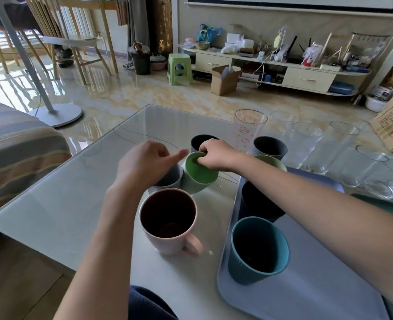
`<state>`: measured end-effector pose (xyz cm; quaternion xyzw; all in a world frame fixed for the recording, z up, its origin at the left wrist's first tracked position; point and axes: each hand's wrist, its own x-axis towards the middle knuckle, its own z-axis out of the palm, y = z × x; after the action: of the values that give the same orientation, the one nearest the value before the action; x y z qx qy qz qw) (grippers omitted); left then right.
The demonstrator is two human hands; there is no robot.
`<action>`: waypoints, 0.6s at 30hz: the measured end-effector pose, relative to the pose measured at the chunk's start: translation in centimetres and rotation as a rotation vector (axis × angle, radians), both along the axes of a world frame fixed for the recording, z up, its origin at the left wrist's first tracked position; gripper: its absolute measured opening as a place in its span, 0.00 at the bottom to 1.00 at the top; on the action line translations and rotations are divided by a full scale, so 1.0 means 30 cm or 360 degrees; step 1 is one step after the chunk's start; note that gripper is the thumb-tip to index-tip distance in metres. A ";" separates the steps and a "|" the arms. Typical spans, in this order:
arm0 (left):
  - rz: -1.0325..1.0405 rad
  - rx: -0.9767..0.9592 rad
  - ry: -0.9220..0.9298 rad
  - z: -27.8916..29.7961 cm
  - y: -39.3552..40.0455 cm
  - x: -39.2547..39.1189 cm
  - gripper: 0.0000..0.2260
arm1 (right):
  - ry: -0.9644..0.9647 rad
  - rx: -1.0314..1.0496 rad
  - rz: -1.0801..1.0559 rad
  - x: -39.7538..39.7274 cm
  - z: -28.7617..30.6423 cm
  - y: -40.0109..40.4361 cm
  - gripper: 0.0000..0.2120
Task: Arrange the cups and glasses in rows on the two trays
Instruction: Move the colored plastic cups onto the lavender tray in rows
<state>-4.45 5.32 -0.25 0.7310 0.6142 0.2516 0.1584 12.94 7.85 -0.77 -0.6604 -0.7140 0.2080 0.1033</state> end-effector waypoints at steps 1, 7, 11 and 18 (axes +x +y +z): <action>-0.0005 -0.0020 0.0096 -0.002 -0.006 0.014 0.27 | 0.0029 -0.0001 -0.0008 -0.005 0.004 -0.003 0.08; 0.0014 -0.0047 0.0387 -0.019 0.004 0.038 0.19 | 0.0228 -0.0021 -0.0092 -0.023 0.004 -0.028 0.06; 0.0071 -0.0169 0.0436 -0.035 0.007 0.042 0.09 | 0.0442 -0.0086 -0.0110 -0.029 0.008 -0.041 0.07; 0.0185 -0.0105 0.0509 -0.048 0.017 0.037 0.06 | 0.0754 0.0042 -0.0189 0.020 0.084 -0.061 0.17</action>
<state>-3.34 5.84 -1.71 0.7195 0.6806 0.1206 0.0679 13.54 6.01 1.73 -0.6326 -0.6324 0.3414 0.2887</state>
